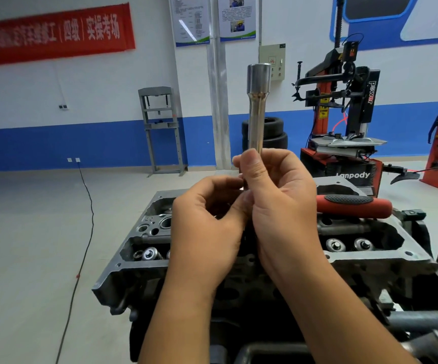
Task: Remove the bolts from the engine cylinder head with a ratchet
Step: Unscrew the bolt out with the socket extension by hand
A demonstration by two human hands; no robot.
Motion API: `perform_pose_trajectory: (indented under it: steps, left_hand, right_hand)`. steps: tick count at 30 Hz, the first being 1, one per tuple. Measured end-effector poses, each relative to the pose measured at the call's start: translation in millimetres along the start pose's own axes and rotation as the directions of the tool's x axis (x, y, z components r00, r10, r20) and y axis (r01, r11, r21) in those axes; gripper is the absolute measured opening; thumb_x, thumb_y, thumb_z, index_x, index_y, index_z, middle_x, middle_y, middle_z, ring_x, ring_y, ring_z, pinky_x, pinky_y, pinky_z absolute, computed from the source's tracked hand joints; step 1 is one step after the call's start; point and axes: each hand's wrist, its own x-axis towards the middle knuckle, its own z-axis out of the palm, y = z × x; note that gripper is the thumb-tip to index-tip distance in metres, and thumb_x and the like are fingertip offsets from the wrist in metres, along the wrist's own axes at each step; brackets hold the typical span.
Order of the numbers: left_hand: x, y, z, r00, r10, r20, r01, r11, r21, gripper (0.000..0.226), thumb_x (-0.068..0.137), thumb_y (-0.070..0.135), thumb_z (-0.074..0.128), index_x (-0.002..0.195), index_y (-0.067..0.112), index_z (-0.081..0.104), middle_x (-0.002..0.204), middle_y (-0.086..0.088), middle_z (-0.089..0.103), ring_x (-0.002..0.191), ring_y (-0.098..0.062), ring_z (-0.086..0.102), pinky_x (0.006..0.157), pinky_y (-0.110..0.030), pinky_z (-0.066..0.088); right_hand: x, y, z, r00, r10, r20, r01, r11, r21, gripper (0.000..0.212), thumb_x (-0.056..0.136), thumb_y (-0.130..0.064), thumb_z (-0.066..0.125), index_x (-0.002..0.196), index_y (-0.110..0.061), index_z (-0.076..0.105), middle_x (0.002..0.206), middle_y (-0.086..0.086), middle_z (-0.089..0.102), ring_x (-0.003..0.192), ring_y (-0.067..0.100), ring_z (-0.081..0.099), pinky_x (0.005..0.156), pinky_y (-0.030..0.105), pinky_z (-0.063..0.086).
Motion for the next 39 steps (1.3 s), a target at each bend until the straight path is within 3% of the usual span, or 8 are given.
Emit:
perform_pose_trajectory:
  steps: [5,12,18,21,25,31,36,39]
  left_hand:
    - [0.4,4.0,0.4,0.985,0.015,0.173,-0.011,1.000,-0.021,0.025,0.105,0.009,0.059,0.114,0.026,0.075,0.108,0.006,0.080,0.107,-0.010,0.074,0.093,-0.024,0.058]
    - [-0.2,-1.0,4.4,0.997,0.009,-0.075,-0.001,0.994,0.105,0.018,0.088,0.009,0.080,0.099,0.022,0.077,0.091,0.004,0.080,0.087,-0.019,0.077,0.079,-0.047,0.065]
    - [-1.0,5.2,1.4,0.989,-0.002,0.149,0.004,1.000,-0.016,0.023,0.106,0.013,0.057,0.117,0.024,0.074,0.108,0.003,0.079,0.107,-0.014,0.075,0.094,-0.035,0.060]
    - [-0.8,4.1,3.1,0.998,0.027,0.048,-0.029,0.999,0.040,0.022,0.101,0.008,0.065,0.107,0.026,0.077,0.099,0.005,0.081,0.096,-0.013,0.077,0.086,-0.036,0.063]
    - [-2.4,0.5,6.3,0.995,0.042,-0.085,-0.035,0.996,0.079,0.020,0.091,0.007,0.077,0.099,0.025,0.080,0.090,0.005,0.081,0.085,-0.016,0.078,0.078,-0.045,0.065]
    - [-1.6,5.7,3.5,0.994,0.031,0.103,-0.035,0.999,0.035,0.026,0.104,0.008,0.061,0.109,0.029,0.076,0.104,0.009,0.080,0.102,-0.009,0.075,0.091,-0.028,0.060]
    - [-2.1,3.0,5.2,0.998,0.036,-0.060,-0.029,0.993,0.111,0.016,0.090,0.011,0.077,0.100,0.023,0.078,0.091,0.009,0.080,0.087,-0.009,0.077,0.081,-0.035,0.065]
    - [-1.3,4.8,3.3,0.996,0.019,0.085,-0.024,0.998,0.059,0.019,0.100,0.009,0.068,0.110,0.023,0.078,0.100,0.007,0.080,0.098,-0.012,0.076,0.085,-0.034,0.064]
  right_hand:
    - [-0.1,-0.2,2.8,0.999,-0.005,0.034,0.008,0.996,-0.086,0.038,0.089,-0.047,0.058,0.095,-0.013,0.074,0.092,-0.001,0.076,0.090,0.014,0.070,0.090,0.046,0.059]
    - [0.5,2.5,-0.9,0.999,0.007,0.046,-0.005,0.999,-0.050,0.021,0.094,-0.028,0.074,0.101,-0.008,0.071,0.094,0.009,0.074,0.090,0.026,0.073,0.087,0.055,0.061]
    - [-0.3,3.7,1.5,0.996,-0.009,0.085,0.016,0.997,-0.081,0.030,0.099,-0.040,0.060,0.094,-0.015,0.075,0.082,-0.006,0.071,0.080,0.008,0.065,0.078,0.035,0.055]
    - [0.6,2.1,1.7,0.997,0.010,0.076,-0.008,0.999,-0.033,0.024,0.093,-0.036,0.066,0.095,-0.013,0.073,0.086,0.001,0.072,0.080,0.014,0.067,0.077,0.040,0.059]
    - [-1.1,-1.0,0.8,0.997,0.037,0.071,-0.037,0.999,-0.005,0.025,0.093,-0.032,0.074,0.099,-0.008,0.070,0.086,0.003,0.072,0.082,0.025,0.070,0.083,0.061,0.061]
    - [0.5,-1.2,2.6,0.998,0.045,0.041,-0.044,0.999,-0.019,0.028,0.095,-0.041,0.060,0.094,-0.017,0.074,0.096,0.001,0.078,0.094,0.016,0.072,0.098,0.055,0.057]
    - [-0.8,-1.3,0.1,0.998,0.037,0.044,-0.036,0.999,-0.005,0.042,0.081,-0.045,0.071,0.100,-0.008,0.068,0.090,0.011,0.072,0.081,0.021,0.068,0.084,0.057,0.062]
    - [-0.2,-0.6,0.8,0.999,0.018,0.048,-0.016,0.998,-0.055,0.042,0.088,-0.048,0.062,0.098,-0.008,0.072,0.094,0.004,0.076,0.086,0.019,0.071,0.081,0.044,0.062]
